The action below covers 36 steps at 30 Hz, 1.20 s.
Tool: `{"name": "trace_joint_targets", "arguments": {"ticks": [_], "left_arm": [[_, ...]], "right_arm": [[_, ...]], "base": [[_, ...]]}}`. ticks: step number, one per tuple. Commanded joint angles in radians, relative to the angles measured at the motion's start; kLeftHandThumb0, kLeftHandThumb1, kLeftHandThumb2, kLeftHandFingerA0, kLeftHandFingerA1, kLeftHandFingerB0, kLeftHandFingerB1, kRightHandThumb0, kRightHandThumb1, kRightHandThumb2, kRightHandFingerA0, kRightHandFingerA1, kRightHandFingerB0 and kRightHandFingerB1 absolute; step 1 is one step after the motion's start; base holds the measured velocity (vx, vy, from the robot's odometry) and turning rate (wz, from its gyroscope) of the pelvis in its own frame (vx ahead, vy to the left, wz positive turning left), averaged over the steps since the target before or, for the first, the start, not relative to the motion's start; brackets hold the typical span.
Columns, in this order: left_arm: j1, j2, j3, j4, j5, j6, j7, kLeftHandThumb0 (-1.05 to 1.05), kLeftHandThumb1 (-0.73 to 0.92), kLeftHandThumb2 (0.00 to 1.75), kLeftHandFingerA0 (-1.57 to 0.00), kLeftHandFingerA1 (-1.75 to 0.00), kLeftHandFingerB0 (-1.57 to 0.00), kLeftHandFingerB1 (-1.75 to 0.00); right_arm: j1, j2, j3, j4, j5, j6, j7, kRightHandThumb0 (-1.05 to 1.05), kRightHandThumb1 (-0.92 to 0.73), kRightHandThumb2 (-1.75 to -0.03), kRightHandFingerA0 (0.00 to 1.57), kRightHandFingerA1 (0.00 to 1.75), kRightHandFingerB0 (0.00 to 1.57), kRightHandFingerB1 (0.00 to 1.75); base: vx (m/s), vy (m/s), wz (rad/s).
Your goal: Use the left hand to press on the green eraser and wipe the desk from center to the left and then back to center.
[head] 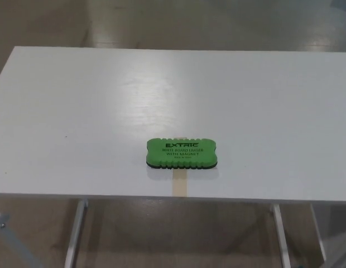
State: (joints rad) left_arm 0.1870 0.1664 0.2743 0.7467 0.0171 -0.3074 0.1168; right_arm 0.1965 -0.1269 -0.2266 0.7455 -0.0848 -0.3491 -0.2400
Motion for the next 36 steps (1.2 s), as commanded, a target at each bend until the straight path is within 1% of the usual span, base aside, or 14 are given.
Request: {"name": "trace_joint_targets", "arguments": {"ticks": [1, 11, 12, 13, 14, 15, 16, 17, 19, 20, 26, 28, 33, 36], "left_arm": [[0.009, -0.014, 0.02, 0.0, -0.024, -0.081, 0.03, -0.34, 0.72, 0.61, -0.58, -0.5, -0.58, -0.38], [0.005, -0.004, -0.016, 0.011, 0.001, -0.076, -0.009, -0.39, 0.67, 0.6, -0.51, -0.41, -0.49, -0.35], [0.01, 0.012, -0.029, 0.008, -0.007, -0.083, -0.064, -0.41, 0.66, 0.6, -0.61, -0.41, -0.46, -0.35], [0.017, 0.031, -0.045, 0.004, -0.016, -0.092, -0.133, -0.41, 0.66, 0.6, -0.61, -0.41, -0.46, -0.35], [0.027, 0.074, -0.067, -0.035, -0.091, -0.057, -0.342, -0.38, 0.67, 0.6, -0.8, -0.46, -0.6, -0.38], [0.028, 0.079, -0.07, -0.039, -0.101, -0.053, -0.365, -0.38, 0.67, 0.6, -0.8, -0.46, -0.6, -0.38], [0.026, 0.111, -0.091, -0.053, -0.137, -0.038, -0.502, -0.35, 0.67, 0.6, -0.89, -0.48, -0.72, -0.42], [0.028, 0.133, -0.109, -0.07, -0.163, -0.035, -0.6, -0.34, 0.67, 0.61, -0.91, -0.48, -0.75, -0.43], [0.042, 0.166, -0.151, -0.121, -0.184, -0.049, -0.712, -0.33, 0.69, 0.61, -0.9, -0.48, -0.76, -0.44], [0.057, 0.207, -0.211, -0.193, -0.191, -0.064, -0.814, -0.33, 0.69, 0.62, -0.89, -0.48, -0.77, -0.44], [0.064, 0.275, -0.308, -0.335, -0.247, 0.0, -0.987, -0.31, 0.7, 0.62, -0.88, -0.48, -0.8, -0.45], [0.083, 0.307, -0.37, -0.481, -0.322, 0.108, -1.081, -0.3, 0.68, 0.61, -0.9, -0.5, -0.85, -0.47], [0.091, 0.362, -0.456, -0.673, -0.386, 0.212, -1.124, -0.3, 0.68, 0.61, -0.9, -0.51, -0.84, -0.47], [0.084, 0.392, -0.489, -0.766, -0.404, 0.217, -1.124, -0.3, 0.69, 0.61, -0.9, -0.51, -0.84, -0.48]], "right_arm": [[0.003, 0.009, -0.012, 0.006, -0.003, -0.093, -0.07, -0.2, -0.67, -0.59, 0.85, 0.59, 0.54, 0.49], [0.01, -0.009, 0.016, 0.041, -0.026, -0.133, -0.073, -0.21, -0.66, -0.6, 0.85, 0.58, 0.5, 0.47], [0.014, -0.014, 0.021, 0.044, -0.027, -0.142, -0.062, -0.21, -0.66, -0.59, 0.82, 0.56, 0.49, 0.46], [0.019, -0.02, 0.027, 0.047, -0.029, -0.152, -0.048, -0.21, -0.66, -0.59, 0.82, 0.56, 0.49, 0.46], [0.026, -0.03, 0.032, 0.043, -0.013, -0.164, -0.004, -0.22, -0.67, -0.6, 0.79, 0.55, 0.47, 0.45], [0.027, -0.031, 0.034, 0.044, -0.01, -0.166, 0.0, -0.22, -0.67, -0.6, 0.79, 0.55, 0.47, 0.45], [0.022, -0.034, 0.033, 0.049, 0.0, -0.165, 0.019, -0.22, -0.67, -0.6, 0.77, 0.55, 0.46, 0.45], [0.017, -0.036, 0.033, 0.055, 0.006, -0.165, 0.03, -0.22, -0.67, -0.6, 0.76, 0.55, 0.45, 0.44], [0.011, -0.036, 0.033, 0.062, 0.011, -0.167, 0.039, -0.23, -0.67, -0.6, 0.76, 0.55, 0.44, 0.44], [0.008, -0.032, 0.031, 0.066, 0.019, -0.171, 0.047, -0.23, -0.67, -0.6, 0.76, 0.56, 0.44, 0.44], [0.004, -0.029, 0.027, 0.079, 0.023, -0.183, 0.051, -0.23, -0.68, -0.6, 0.75, 0.56, 0.44, 0.44], [0.001, -0.026, 0.023, 0.084, 0.029, -0.185, 0.054, -0.23, -0.68, -0.6, 0.76, 0.57, 0.44, 0.44], [0.005, -0.024, 0.023, 0.075, 0.027, -0.178, 0.053, -0.23, -0.68, -0.6, 0.77, 0.57, 0.44, 0.44], [0.007, -0.025, 0.024, 0.072, 0.024, -0.178, 0.05, -0.23, -0.69, -0.6, 0.77, 0.57, 0.45, 0.44]], "base": [[0.0, 0.0, 0.0], [0.0, 0.0, 0.0], [0.0, 0.0, 0.0], [0.0, 0.0, 0.0], [0.0, 0.0, 0.0], [0.0, 0.0, 0.0], [0.0, 0.0, 0.0], [0.0, 0.0, 0.0], [0.0, 0.0, 0.0], [0.0, 0.0, 0.0], [0.0, 0.0, 0.0], [0.0, 0.0, 0.0], [0.0, 0.0, 0.0], [0.0, 0.0, 0.0]]}}
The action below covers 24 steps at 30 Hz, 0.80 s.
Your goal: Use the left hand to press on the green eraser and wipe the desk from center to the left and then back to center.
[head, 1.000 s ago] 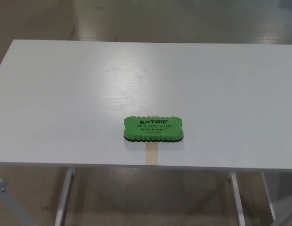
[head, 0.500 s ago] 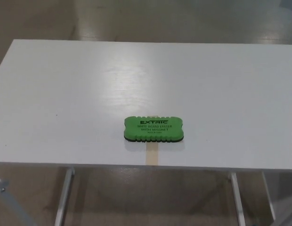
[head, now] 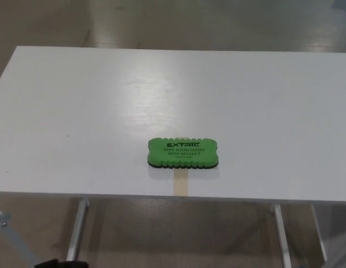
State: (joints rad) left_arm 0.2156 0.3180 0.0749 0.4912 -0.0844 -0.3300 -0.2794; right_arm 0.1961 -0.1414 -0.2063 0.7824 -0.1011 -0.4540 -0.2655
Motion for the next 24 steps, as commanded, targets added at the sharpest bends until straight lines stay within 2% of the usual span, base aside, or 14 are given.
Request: {"name": "trace_joint_targets", "arguments": {"ticks": [1, 14, 19, 24], "left_arm": [[0.045, 0.248, -0.301, -0.553, -0.319, 0.236, -0.73, -0.31, 0.7, 0.62, -0.9, -0.52, -0.83, -0.48], [-0.162, 0.292, -0.342, -0.927, -0.533, 0.403, -0.657, -0.27, 0.75, 0.63, -0.87, -0.53, -0.84, -0.5], [-0.296, 0.247, -0.364, -0.986, -0.573, 0.425, -0.622, -0.28, 0.77, 0.64, -0.91, -0.54, -0.85, -0.51], [-0.428, 0.207, -0.334, -0.996, -0.583, 0.519, -0.502, -0.27, 0.78, 0.64, -0.93, -0.54, -0.88, -0.59]], "right_arm": [[0.004, -0.01, 0.002, 0.041, 0.038, -0.072, 0.071, -0.23, -0.68, -0.6, 0.77, 0.57, 0.46, 0.45], [0.006, -0.02, 0.011, 0.031, 0.001, -0.056, 0.031, -0.22, -0.68, -0.6, 0.83, 0.57, 0.51, 0.46], [0.007, -0.024, 0.008, 0.04, 0.008, -0.071, 0.039, -0.21, -0.68, -0.6, 0.86, 0.58, 0.52, 0.47], [0.002, -0.017, 0.002, 0.034, 0.027, -0.051, 0.056, -0.21, -0.68, -0.6, 0.86, 0.58, 0.52, 0.46]], "base": [[0.0, 0.0, 0.0], [0.0, 0.0, 0.0], [0.0, 0.0, 0.0], [0.0, 0.0, 0.0]]}}
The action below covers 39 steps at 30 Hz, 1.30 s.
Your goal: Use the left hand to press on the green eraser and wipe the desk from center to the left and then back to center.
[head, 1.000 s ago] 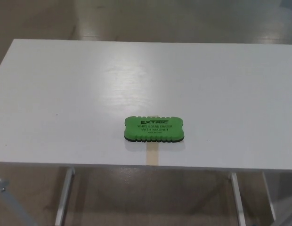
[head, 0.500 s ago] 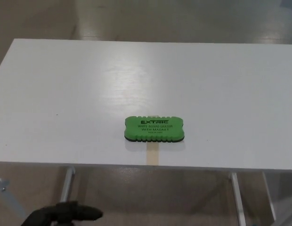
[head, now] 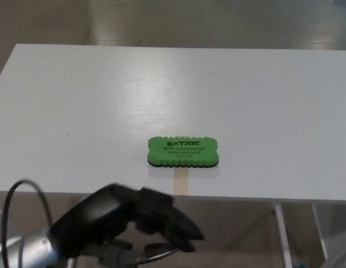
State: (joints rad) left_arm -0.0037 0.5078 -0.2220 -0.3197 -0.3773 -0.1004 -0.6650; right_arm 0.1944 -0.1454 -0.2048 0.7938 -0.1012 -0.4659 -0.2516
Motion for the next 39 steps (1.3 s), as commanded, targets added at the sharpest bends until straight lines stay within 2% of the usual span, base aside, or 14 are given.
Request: {"name": "trace_joint_targets", "arguments": {"ticks": [1, 5, 8, 12, 15, 25, 34, 39], "left_arm": [[-0.227, 0.005, -0.032, -0.181, -0.282, 0.298, -0.095, -0.27, 0.78, 0.64, -0.93, -0.54, -0.88, -0.59], [-0.311, -0.096, -0.014, -0.143, -0.167, 0.364, 0.11, -0.27, 0.78, 0.64, -0.96, -0.62, -0.89, -0.66], [-0.36, -0.171, -0.009, -0.075, -0.086, 0.391, 0.204, -0.23, 0.79, 0.64, -0.96, -0.67, -0.9, -0.68], [-0.436, -0.308, 0.009, 0.101, 0.051, 0.369, 0.363, -0.2, 0.81, 0.64, -0.97, -0.7, -0.9, -0.68], [-0.511, -0.355, 0.023, 0.264, 0.134, 0.336, 0.441, -0.2, 0.83, 0.65, -0.95, -0.76, -0.88, -0.72], [-0.746, -0.427, 0.047, 0.735, 0.255, 0.302, 0.599, -0.19, 0.82, 0.64, -0.97, -0.81, -0.89, -0.73], [-0.832, -0.473, 0.07, 1.046, 0.262, 0.247, 0.684, -0.2, 0.84, 0.64, -0.96, -0.85, -0.89, -0.79], [-0.838, -0.468, 0.057, 1.152, 0.294, 0.205, 0.687, -0.2, 0.85, 0.64, -0.95, -0.85, -0.89, -0.78]], "right_arm": [[0.005, -0.016, 0.003, 0.021, 0.021, -0.035, 0.04, -0.21, -0.68, -0.6, 0.86, 0.58, 0.52, 0.46], [0.015, -0.015, 0.006, 0.024, 0.014, -0.061, 0.034, -0.21, -0.67, -0.6, 0.86, 0.58, 0.52, 0.47], [0.018, 0.0, -0.002, 0.012, 0.035, -0.059, 0.047, -0.19, -0.67, -0.6, 0.86, 0.59, 0.52, 0.48], [0.02, 0.002, -0.006, 0.004, 0.048, -0.043, 0.065, -0.19, -0.67, -0.6, 0.85, 0.59, 0.52, 0.48], [0.024, -0.005, 0.0, -0.005, 0.038, -0.027, 0.068, -0.19, -0.67, -0.59, 0.83, 0.58, 0.53, 0.48], [0.018, -0.004, -0.003, 0.002, 0.044, -0.028, 0.079, -0.2, -0.67, -0.59, 0.81, 0.58, 0.54, 0.48], [0.026, -0.006, 0.008, -0.006, 0.021, -0.044, 0.07, -0.21, -0.67, -0.59, 0.8, 0.57, 0.58, 0.5], [0.026, -0.009, 0.009, -0.009, 0.03, -0.035, 0.09, -0.22, -0.67, -0.59, 0.81, 0.57, 0.6, 0.51]], "base": [[0.0, 0.0, 0.0], [0.0, 0.0, 0.0], [0.0, 0.0, 0.0], [0.0, 0.0, 0.0], [0.0, 0.0, 0.0], [0.0, 0.0, 0.0], [0.0, 0.0, 0.0], [0.0, 0.0, 0.0]]}}
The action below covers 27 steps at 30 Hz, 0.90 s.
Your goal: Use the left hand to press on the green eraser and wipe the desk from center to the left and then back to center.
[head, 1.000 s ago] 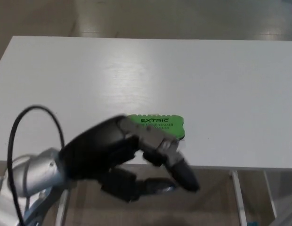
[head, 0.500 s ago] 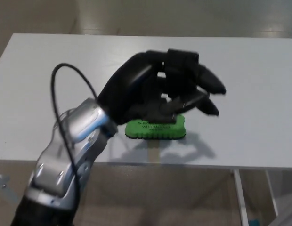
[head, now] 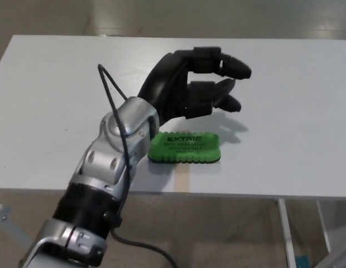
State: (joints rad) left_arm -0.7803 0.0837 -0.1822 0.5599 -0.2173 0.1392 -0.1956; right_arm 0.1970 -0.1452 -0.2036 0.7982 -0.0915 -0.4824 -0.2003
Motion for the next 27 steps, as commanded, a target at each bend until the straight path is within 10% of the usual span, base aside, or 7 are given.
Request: {"name": "trace_joint_targets", "arguments": {"ticks": [1, 27], "left_arm": [[-0.06, -0.044, 0.014, 0.296, 0.141, -0.048, 0.218, -0.19, 0.86, 0.65, -0.96, -0.85, -0.89, -0.79], [0.043, -0.131, 0.034, 0.5, 0.229, -0.211, 0.281, -0.19, 0.83, 0.64, -0.96, -0.82, -0.91, -0.78]], "right_arm": [[0.02, -0.008, 0.005, -0.01, 0.031, -0.02, 0.051, -0.22, -0.67, -0.59, 0.81, 0.58, 0.6, 0.52], [0.015, 0.008, -0.009, -0.01, 0.084, -0.021, 0.095, -0.2, -0.69, -0.59, 0.82, 0.6, 0.63, 0.53]], "base": [[0.0, 0.0, 0.0], [0.0, 0.0, 0.0]]}}
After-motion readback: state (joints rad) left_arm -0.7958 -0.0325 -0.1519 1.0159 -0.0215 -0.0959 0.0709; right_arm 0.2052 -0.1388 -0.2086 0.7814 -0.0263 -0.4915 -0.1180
